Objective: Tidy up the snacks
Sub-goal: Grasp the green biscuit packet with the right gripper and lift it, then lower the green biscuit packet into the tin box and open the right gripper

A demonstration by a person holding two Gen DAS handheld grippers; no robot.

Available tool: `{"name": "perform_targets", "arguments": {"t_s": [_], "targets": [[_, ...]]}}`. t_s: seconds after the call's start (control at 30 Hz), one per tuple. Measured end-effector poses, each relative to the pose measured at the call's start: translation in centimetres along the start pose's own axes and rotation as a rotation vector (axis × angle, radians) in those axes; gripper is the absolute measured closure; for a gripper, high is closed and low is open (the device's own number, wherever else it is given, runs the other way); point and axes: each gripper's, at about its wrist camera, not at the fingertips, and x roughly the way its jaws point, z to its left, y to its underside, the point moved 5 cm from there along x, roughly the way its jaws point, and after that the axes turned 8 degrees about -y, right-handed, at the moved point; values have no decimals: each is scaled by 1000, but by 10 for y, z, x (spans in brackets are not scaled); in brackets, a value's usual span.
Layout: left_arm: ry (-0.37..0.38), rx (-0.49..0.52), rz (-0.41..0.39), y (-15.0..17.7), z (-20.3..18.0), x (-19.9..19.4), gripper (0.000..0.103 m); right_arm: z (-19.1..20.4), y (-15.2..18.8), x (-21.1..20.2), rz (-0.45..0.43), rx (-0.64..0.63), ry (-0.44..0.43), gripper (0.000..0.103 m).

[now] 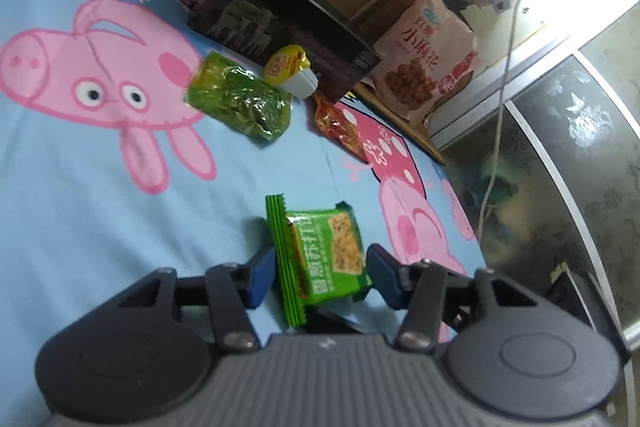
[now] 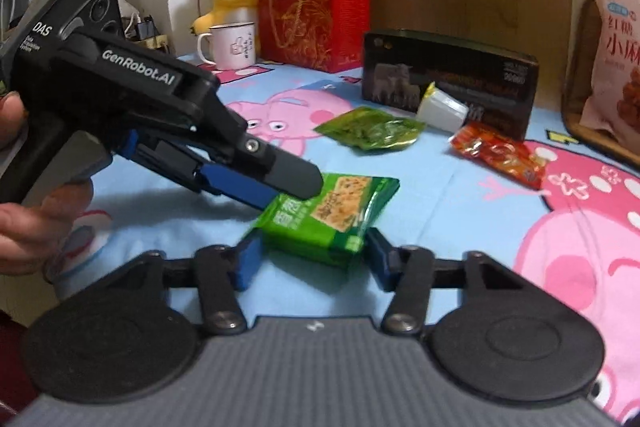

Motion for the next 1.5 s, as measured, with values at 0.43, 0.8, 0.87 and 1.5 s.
{"name": "perform_targets", "arguments": {"t_s": [0.43,0.8,0.87,1.5], "targets": [[-17,70,-218,-104,-14,-29,48,-29,-84,30,-129,-38,-9,67],[-143,115,-261,-229,-14,56,45,-131,-175,97,-209,72,81,65],[-178,111,-254,-233,-9,70,40,-138,-177,109,-194,80,90,62],[-111,44,-149,-138,7,47,34,-207,-86,19,-221,452,148,52]]}}
